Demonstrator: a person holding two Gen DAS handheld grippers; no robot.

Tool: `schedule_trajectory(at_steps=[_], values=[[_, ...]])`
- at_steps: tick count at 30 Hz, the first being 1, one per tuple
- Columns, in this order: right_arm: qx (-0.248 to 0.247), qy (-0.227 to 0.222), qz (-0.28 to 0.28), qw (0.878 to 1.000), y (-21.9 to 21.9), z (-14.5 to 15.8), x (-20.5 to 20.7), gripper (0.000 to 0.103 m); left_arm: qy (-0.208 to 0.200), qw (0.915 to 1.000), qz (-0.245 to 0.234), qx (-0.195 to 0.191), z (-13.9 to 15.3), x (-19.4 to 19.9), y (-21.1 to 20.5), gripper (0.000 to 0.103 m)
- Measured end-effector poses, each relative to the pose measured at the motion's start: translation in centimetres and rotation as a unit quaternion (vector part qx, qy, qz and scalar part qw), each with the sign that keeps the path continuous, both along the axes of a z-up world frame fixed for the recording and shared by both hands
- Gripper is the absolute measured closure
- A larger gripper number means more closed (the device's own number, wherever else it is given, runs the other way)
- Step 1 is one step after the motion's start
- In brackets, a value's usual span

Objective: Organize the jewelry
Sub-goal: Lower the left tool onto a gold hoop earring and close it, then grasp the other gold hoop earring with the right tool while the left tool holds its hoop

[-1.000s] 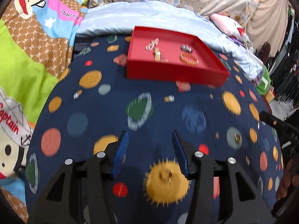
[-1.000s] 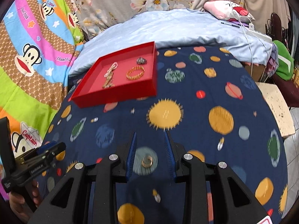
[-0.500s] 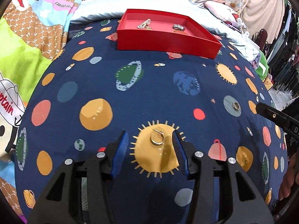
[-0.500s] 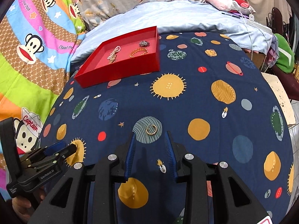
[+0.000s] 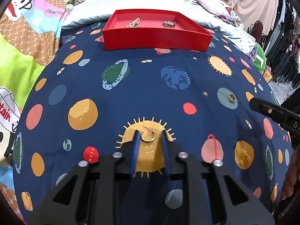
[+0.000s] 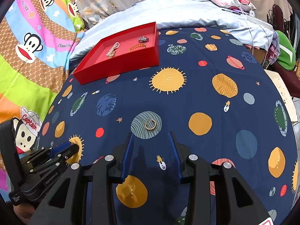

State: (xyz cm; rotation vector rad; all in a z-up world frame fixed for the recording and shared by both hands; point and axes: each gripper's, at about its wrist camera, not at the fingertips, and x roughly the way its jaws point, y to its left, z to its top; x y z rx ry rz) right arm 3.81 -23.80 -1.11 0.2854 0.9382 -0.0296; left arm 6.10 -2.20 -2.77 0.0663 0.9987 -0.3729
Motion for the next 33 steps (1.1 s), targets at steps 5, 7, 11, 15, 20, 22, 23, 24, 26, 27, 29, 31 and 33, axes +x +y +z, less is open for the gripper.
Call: schedule_trajectory(at_steps=[5, 7, 11, 15, 20, 22, 23, 24, 26, 27, 29, 31, 33], values=[[0.000, 0.006, 0.005, 1.000, 0.3, -0.7, 0.4, 0.066, 0.007, 0.9999, 0.001, -0.011, 0.0, 0.1, 0.2, 0.087], [-0.001, 0.008, 0.008, 1.000, 0.4, -0.9, 0.8, 0.066, 0.008, 0.9999, 0.001, -0.013, 0.0, 0.1, 0.2, 0.087], [-0.007, 0.009, 0.014, 1.000, 0.8, -1.4, 1.7, 0.066, 0.013, 0.9997, 0.000, -0.020, 0.1, 0.2, 0.3, 0.087], [-0.019, 0.015, 0.015, 1.000, 1.0, -2.0, 2.8, 0.066, 0.014, 0.9997, -0.002, -0.020, 0.1, 0.3, 0.3, 0.087], [-0.029, 0.015, 0.018, 0.999, 1.1, -2.4, 3.5, 0.066, 0.016, 0.9997, -0.001, -0.021, 0.2, 0.3, 0.3, 0.087], [-0.035, 0.014, 0.020, 0.999, 1.2, -2.4, 3.6, 0.067, 0.018, 0.9996, -0.001, -0.023, 0.2, 0.4, 0.3, 0.087], [-0.037, 0.013, 0.020, 0.999, 1.2, -2.5, 3.6, 0.068, 0.018, 0.9996, -0.001, -0.023, 0.1, 0.4, 0.4, 0.087], [-0.040, 0.012, 0.020, 0.999, 1.3, -2.5, 3.7, 0.069, 0.018, 0.9996, -0.002, -0.024, 0.1, 0.4, 0.4, 0.087], [-0.047, 0.012, 0.020, 0.999, 1.3, -2.5, 3.7, 0.073, 0.020, 0.9995, -0.003, -0.024, 0.1, 0.5, 0.3, 0.087], [-0.055, 0.012, 0.020, 0.998, 1.4, -2.6, 3.7, 0.077, 0.021, 0.9995, -0.003, -0.023, 0.1, 0.5, 0.3, 0.087], [-0.062, 0.012, 0.019, 0.998, 1.4, -2.6, 3.7, 0.081, 0.022, 0.9995, -0.003, -0.024, 0.0, 0.5, 0.3, 0.087], [-0.069, 0.012, 0.017, 0.997, 1.4, -2.6, 3.7, 0.086, 0.022, 0.9995, -0.003, -0.024, 0.0, 0.6, 0.4, 0.087], [-0.069, 0.011, 0.017, 0.997, 1.3, -2.7, 3.7, 0.087, 0.022, 0.9995, -0.003, -0.024, 0.0, 0.6, 0.4, 0.087]])
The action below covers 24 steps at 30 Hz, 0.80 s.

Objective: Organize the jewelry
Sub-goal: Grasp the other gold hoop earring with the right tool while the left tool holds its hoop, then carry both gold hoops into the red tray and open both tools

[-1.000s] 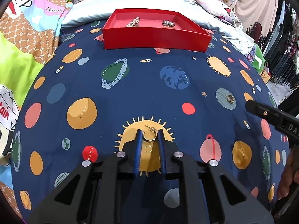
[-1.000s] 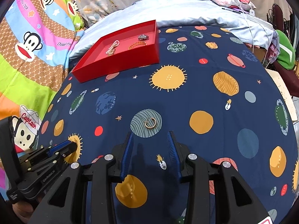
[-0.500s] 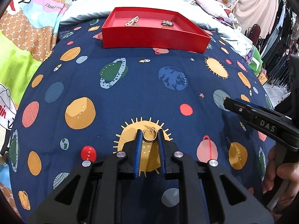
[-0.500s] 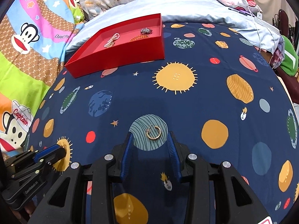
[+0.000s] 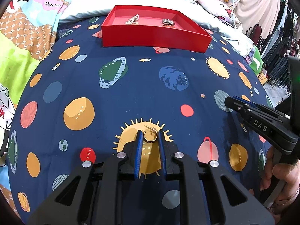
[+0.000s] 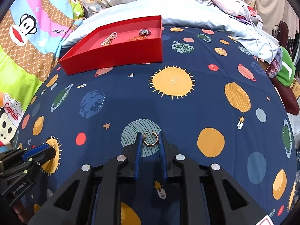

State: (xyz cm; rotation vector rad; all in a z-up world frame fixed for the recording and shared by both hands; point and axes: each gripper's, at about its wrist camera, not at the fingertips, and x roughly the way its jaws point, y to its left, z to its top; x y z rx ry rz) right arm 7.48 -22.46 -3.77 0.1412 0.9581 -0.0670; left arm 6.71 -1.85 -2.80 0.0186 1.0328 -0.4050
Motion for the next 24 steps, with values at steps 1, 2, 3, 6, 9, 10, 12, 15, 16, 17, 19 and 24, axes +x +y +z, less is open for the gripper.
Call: schedule_trajectory(at_steps=[1, 2, 3, 6, 9, 10, 12, 15, 16, 17, 19, 24], values=[[0.000, -0.001, 0.000, 1.000, 0.0, 0.0, 0.0, 0.087, 0.000, 1.0000, 0.000, 0.000, 0.0, 0.0, 0.0, 0.087], [0.000, -0.001, 0.000, 1.000, 0.0, 0.0, 0.0, 0.087, 0.001, 1.0000, 0.001, 0.000, 0.0, 0.0, 0.0, 0.087], [0.002, -0.001, 0.000, 1.000, -0.1, 0.0, 0.0, 0.087, 0.001, 1.0000, 0.000, -0.001, 0.0, 0.0, 0.0, 0.087], [0.009, -0.005, 0.000, 1.000, -0.1, 0.3, -0.2, 0.087, 0.002, 1.0000, 0.001, -0.004, 0.1, 0.0, 0.1, 0.087], [0.016, -0.012, 0.002, 1.000, -0.1, 0.9, -0.5, 0.087, -0.001, 1.0000, 0.001, -0.006, 0.4, -0.2, 0.1, 0.087], [0.018, -0.016, 0.003, 1.000, 0.0, 1.3, -0.7, 0.087, -0.002, 1.0000, 0.001, -0.007, 0.6, -0.2, 0.1, 0.087], [0.020, -0.024, 0.004, 1.000, 0.0, 2.0, -0.9, 0.087, -0.007, 0.9999, 0.003, -0.010, 1.1, -0.1, 0.3, 0.087], [0.022, -0.042, 0.004, 0.999, 0.0, 3.6, -1.4, 0.087, -0.018, 0.9997, 0.008, -0.017, 2.2, -0.1, 0.8, 0.087], [0.022, -0.047, 0.003, 0.999, -0.1, 4.0, -1.6, 0.087, -0.021, 0.9995, 0.011, -0.018, 2.6, 0.0, 0.9, 0.087], [0.022, -0.051, 0.002, 0.998, -0.3, 4.4, -1.7, 0.087, -0.027, 0.9993, 0.015, -0.021, 3.1, 0.1, 1.2, 0.087], [0.019, -0.063, -0.003, 0.998, -0.7, 5.5, -2.0, 0.087, -0.036, 0.9989, 0.021, -0.024, 3.9, 0.3, 1.7, 0.087], [0.022, -0.082, -0.024, 0.996, -2.8, 7.6, -2.7, 0.087, -0.059, 0.9971, 0.039, -0.030, 5.9, 1.1, 3.1, 0.087]])
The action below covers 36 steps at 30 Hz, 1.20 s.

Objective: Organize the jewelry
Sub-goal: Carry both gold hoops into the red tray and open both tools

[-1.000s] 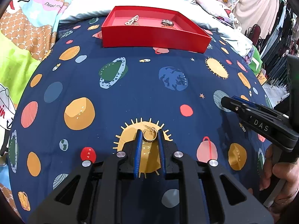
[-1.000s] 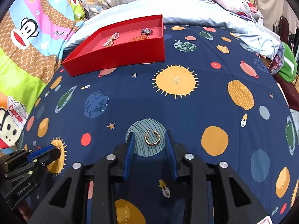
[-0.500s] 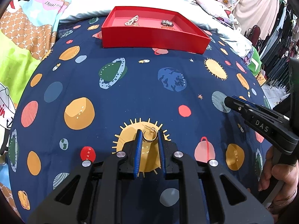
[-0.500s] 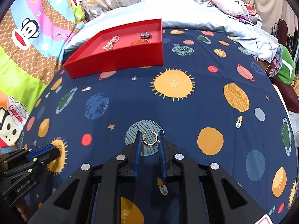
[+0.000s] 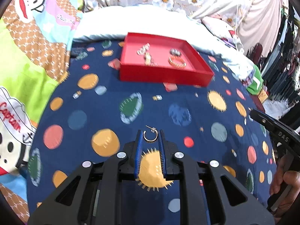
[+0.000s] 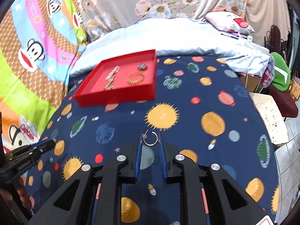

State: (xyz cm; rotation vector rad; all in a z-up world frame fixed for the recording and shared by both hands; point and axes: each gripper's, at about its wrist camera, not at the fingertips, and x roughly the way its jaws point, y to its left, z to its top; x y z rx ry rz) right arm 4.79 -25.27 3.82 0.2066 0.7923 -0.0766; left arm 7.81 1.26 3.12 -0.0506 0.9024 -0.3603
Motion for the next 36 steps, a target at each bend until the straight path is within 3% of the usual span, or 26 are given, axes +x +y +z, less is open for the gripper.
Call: schedule_trajectory(at_steps=[8, 19, 29, 36], values=[[0.006, -0.017, -0.025, 1.000, -2.3, 1.7, -0.4, 0.087, -0.015, 0.9996, 0.021, -0.012, 1.6, 1.4, 1.5, 0.087], [0.021, -0.002, 0.016, 1.000, 0.2, 0.1, 1.9, 0.087, -0.001, 0.9997, 0.013, -0.020, 1.1, 2.7, 0.6, 0.087], [0.015, -0.008, 0.057, 0.998, 2.0, 0.1, 8.0, 0.087, -0.021, 0.9995, -0.002, -0.025, 2.0, 7.2, -2.3, 0.087], [0.017, -0.020, 0.072, 0.997, 2.1, 0.9, 13.9, 0.087, -0.046, 0.9983, -0.012, -0.033, 3.2, 12.7, -4.9, 0.087]])
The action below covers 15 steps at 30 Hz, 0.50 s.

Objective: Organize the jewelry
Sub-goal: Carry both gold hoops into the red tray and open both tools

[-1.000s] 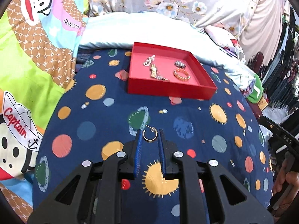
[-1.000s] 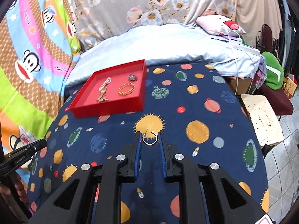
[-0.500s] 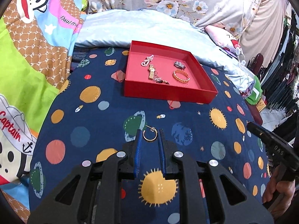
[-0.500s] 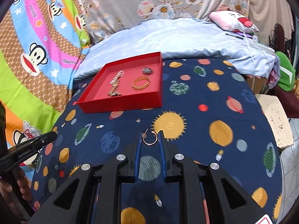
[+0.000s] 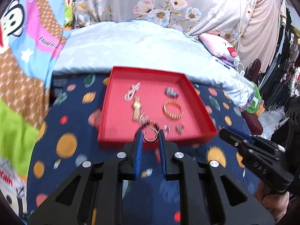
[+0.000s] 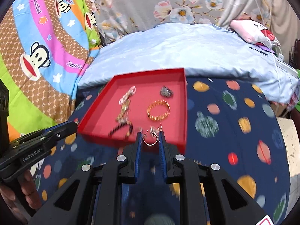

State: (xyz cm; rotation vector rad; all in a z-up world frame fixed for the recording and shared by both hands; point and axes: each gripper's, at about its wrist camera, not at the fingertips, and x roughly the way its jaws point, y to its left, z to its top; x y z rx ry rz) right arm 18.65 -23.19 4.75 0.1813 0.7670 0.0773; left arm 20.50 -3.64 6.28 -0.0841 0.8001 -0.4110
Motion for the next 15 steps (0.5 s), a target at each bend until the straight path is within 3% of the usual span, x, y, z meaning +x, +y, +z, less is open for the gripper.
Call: schedule_trajectory(at_steps=[15], values=[[-0.002, 0.009, 0.008, 1.000, 0.0, -1.1, 11.9, 0.087, -0.002, 0.9998, 0.008, 0.019, -1.2, 10.8, -4.1, 0.087]])
